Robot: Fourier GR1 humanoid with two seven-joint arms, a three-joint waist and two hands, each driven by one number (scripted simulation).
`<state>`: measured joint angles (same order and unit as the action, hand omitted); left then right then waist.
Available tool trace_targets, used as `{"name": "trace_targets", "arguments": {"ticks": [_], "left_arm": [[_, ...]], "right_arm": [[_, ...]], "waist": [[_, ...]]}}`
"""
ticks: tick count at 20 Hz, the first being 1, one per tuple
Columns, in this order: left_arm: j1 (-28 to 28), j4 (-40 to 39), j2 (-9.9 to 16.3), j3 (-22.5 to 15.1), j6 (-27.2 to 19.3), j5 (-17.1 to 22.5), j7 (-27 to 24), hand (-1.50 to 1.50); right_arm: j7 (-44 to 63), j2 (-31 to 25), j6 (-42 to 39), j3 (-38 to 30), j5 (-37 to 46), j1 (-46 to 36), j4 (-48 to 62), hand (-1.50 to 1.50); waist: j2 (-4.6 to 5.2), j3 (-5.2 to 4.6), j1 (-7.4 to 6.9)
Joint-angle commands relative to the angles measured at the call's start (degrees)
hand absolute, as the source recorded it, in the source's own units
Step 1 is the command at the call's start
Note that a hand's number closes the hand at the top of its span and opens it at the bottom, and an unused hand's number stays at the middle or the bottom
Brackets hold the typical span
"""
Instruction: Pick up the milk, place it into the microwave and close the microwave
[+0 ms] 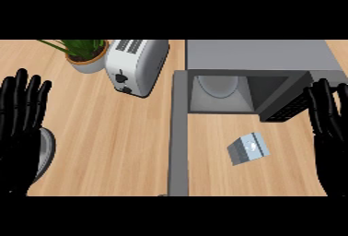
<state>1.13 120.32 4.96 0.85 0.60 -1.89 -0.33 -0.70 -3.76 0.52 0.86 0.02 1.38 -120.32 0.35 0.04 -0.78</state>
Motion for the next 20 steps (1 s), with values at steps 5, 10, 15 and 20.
{"name": "trace_targets", "arguments": {"ticks": [5, 10, 15, 20], "left_arm": [[3.0, -4.8, 1.8, 3.7, 3.9, 6.5, 1.5, -1.50], [-1.5, -3.6, -1.7, 6.9, 4.0, 19.9, 8.0, -1.50], [-10.9, -0.9, -4.2, 2.8, 6.9, 18.3, 2.6, -1.50], [-18.3, -0.7, -4.8, 1.9, 11.0, 18.5, -3.0, -1.50]], "right_arm": [[4.7, -1.7, -4.3, 4.6, 0.6, 5.6, -10.0, -1.50], [11.5, -2.2, -6.3, 6.7, -4.2, 10.0, -11.0, -1.50], [2.7, -1.6, -9.7, 5.8, -4.4, 17.7, -8.8, -1.50], [-0.5, -2.4, -11.7, 2.7, -6.0, 20.0, -6.5, -1.50]], "waist": [[-0.42, -0.05, 1.10], [-0.49, -0.06, 0.84], [-0.44, -0.03, 0.85], [-0.43, -0.03, 0.74]]}}
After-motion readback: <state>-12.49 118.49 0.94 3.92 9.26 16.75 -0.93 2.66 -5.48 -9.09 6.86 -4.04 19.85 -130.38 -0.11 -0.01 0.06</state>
